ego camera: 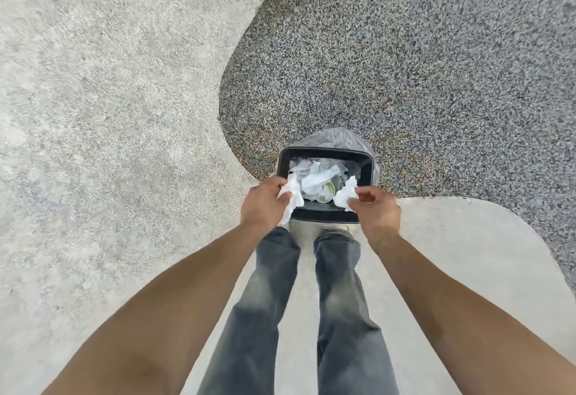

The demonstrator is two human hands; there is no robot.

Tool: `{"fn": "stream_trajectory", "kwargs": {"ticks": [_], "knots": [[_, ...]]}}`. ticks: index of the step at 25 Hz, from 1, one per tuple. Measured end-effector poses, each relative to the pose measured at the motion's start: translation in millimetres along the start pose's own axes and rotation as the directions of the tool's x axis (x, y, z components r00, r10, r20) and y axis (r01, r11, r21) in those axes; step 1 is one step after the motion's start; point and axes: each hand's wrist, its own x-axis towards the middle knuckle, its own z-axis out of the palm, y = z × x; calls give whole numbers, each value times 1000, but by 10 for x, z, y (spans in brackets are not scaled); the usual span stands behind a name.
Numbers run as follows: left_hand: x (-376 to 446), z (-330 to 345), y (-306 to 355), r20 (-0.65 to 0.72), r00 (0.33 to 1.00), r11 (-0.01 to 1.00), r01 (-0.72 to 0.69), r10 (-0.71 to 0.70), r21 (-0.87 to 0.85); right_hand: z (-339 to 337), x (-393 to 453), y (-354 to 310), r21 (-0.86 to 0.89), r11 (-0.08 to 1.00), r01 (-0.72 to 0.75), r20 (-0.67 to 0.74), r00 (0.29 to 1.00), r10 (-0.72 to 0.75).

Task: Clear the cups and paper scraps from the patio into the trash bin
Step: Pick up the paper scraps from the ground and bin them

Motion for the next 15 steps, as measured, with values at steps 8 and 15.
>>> {"fn": "stream_trajectory", "kwargs": {"ticks": [8,15], "knots": [[711,602,-176,55,998,999,12,-14,31,564,718,413,-99,995,17,45,999,-12],[539,492,-153,73,997,1000,-4,4,-2,369,623,407,-43,995,95,142,986,-88]]}}
